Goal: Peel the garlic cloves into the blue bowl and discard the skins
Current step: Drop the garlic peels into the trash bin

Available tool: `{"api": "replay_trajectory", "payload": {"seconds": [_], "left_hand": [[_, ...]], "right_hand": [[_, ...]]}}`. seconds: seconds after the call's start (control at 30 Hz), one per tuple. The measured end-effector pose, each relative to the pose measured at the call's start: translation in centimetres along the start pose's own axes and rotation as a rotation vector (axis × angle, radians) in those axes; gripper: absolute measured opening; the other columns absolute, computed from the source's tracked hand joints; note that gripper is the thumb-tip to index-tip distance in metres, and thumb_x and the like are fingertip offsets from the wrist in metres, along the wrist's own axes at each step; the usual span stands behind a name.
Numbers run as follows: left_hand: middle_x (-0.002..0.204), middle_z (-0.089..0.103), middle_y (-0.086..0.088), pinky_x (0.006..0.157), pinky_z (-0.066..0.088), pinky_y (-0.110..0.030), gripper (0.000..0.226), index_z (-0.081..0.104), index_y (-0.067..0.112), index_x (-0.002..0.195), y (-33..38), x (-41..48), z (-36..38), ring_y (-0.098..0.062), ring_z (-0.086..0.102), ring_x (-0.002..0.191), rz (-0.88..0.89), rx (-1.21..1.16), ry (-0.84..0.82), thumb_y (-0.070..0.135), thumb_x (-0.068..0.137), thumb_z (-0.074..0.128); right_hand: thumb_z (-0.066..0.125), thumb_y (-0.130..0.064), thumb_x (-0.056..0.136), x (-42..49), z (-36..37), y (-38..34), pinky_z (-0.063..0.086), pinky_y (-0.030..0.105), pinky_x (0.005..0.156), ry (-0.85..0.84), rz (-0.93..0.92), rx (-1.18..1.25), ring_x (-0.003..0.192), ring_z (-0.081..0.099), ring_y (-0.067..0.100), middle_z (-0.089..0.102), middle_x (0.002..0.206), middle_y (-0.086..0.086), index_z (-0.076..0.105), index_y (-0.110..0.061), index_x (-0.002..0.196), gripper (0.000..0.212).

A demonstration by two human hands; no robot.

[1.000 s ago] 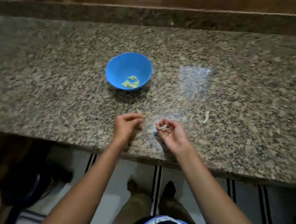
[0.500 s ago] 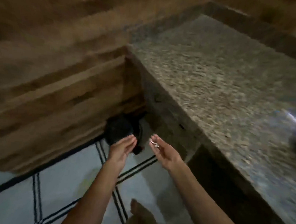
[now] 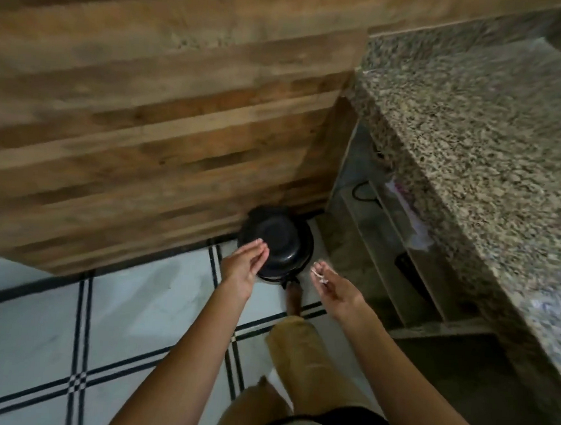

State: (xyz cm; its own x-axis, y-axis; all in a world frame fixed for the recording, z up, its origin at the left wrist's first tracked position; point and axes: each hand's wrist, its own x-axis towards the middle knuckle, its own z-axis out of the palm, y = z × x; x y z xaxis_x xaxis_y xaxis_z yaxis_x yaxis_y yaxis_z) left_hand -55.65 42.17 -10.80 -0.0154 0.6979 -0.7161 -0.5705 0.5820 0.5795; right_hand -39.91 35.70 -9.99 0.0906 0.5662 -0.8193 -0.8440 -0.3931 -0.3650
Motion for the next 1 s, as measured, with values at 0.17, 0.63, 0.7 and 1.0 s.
{"api": "replay_trajectory", "payload": {"seconds": [0.17,0.63,0.7,1.0], "left_hand": [[0.088,0.067,-0.014,0.075,0.057,-0.024,0.016,0.062,-0.009,0.098,0.6,3.8,0.2,-0.015,0.069,0.071,-0.01,-0.044,0.054,-0.013,0.083,0.059],[0.105,0.061,-0.019,0.091,0.049,-0.03,0.03,0.05,-0.012,0.121,-10.0,26.3,-2.6,-0.022,0.061,0.088,-0.252,-0.07,0.112,-0.012,0.093,0.042],[0.101,0.06,-0.016,0.086,0.049,-0.028,0.03,0.054,-0.01,0.119,-11.2,31.0,-2.4,-0.02,0.059,0.083,-0.176,0.126,0.185,-0.014,0.09,0.046],[0.088,0.061,-0.007,0.067,0.038,-0.016,0.003,0.061,0.005,0.084,-13.4,40.6,-3.3,-0.02,0.06,0.081,0.332,1.218,0.309,0.005,0.087,0.061]], "right_hand": [[0.038,0.001,0.097,4.4,2.3,-0.1,0.033,0.029,0.107,0.036,-0.024,-0.033,0.129,0.043,0.025,0.046,0.135,0.016,0.037,0.006,0.135,0.039],[0.036,-0.013,0.101,31.3,2.0,4.0,0.037,0.034,0.106,0.152,0.081,-0.124,0.116,0.05,0.029,0.045,0.135,0.015,0.039,0.002,0.136,0.039],[0.037,-0.015,0.1,36.1,2.3,4.5,0.03,0.035,0.11,0.149,0.008,-0.415,0.128,0.041,0.031,0.042,0.14,0.012,0.039,0.0,0.137,0.04],[0.072,-0.034,0.078,45.1,1.9,5.0,0.05,0.035,0.084,0.347,-0.42,-1.485,0.101,0.06,0.025,0.066,0.108,0.007,0.07,-0.013,0.103,0.032]]}}
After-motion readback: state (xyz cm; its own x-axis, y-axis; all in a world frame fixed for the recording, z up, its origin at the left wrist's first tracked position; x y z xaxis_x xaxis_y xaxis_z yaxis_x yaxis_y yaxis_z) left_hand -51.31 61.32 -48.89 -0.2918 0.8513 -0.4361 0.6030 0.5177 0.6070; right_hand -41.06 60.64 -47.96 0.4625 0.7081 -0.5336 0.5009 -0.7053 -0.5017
